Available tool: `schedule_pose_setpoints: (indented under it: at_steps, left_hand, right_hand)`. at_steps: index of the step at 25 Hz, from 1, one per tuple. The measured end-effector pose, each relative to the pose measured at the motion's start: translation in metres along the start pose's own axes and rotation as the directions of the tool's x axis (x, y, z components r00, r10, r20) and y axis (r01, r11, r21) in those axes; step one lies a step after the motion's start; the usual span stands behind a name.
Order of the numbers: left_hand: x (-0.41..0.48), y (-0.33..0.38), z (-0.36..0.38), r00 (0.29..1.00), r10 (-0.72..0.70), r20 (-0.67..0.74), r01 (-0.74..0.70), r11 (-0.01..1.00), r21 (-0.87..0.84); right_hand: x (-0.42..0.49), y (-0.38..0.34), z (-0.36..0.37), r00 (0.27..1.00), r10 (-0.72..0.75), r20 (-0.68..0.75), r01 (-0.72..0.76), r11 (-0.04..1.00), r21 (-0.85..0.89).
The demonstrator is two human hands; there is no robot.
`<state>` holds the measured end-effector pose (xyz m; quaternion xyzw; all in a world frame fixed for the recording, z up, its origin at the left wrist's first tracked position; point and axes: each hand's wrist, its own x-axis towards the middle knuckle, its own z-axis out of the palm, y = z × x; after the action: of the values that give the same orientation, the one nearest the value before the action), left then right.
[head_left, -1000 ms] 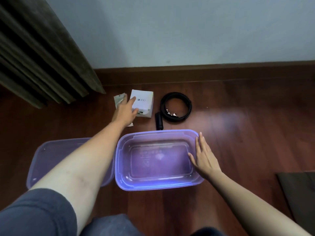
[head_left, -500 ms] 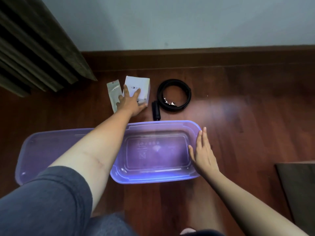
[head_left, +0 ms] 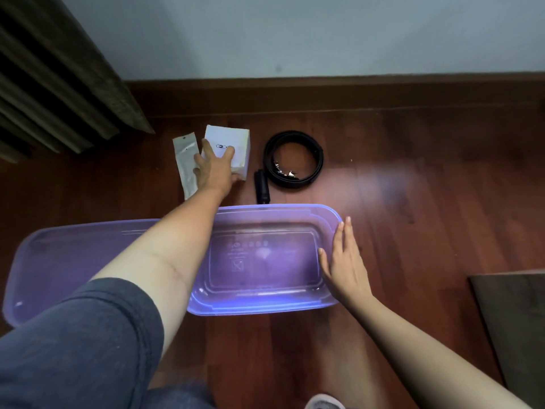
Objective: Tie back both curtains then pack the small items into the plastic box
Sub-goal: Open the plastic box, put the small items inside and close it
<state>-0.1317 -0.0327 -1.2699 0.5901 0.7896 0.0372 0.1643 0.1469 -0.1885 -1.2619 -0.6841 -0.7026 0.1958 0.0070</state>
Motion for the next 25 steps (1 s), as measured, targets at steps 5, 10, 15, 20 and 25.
schedule_pose_setpoints:
  at_steps: [5, 10, 15, 20, 25]
  left_hand:
    - [0.002, -0.016, -0.001, 0.991, 0.095, -0.089, -0.092, 0.995, 0.044]
    - [0.007, -0.036, 0.006, 0.988, 0.144, -0.062, -0.148, 0.988, -0.055]
    - [0.006, -0.049, 0.011, 0.980, 0.172, -0.104, -0.177, 0.983, -0.048]
    - [-0.021, -0.041, -0.024, 0.936, 0.185, -0.298, -0.253, 0.945, -0.208]
    - [-0.136, -0.054, -0.049, 0.690, 0.368, -0.623, -0.608, 0.762, -0.223]
  right_hand:
    - [-0.003, -0.001, 0.002, 1.000, 0.022, -0.020, -0.022, 1.000, -0.021]
    - [-0.001, -0.004, 0.001, 0.999, 0.035, -0.028, -0.036, 0.999, -0.039]
    - [-0.001, -0.003, 0.004, 0.999, 0.023, -0.030, -0.023, 0.999, -0.023]
    - [-0.003, -0.004, 0.000, 0.999, 0.023, -0.032, -0.022, 1.000, 0.011]
    - [-0.002, -0.003, 0.003, 0.997, 0.008, -0.071, -0.009, 1.000, -0.007]
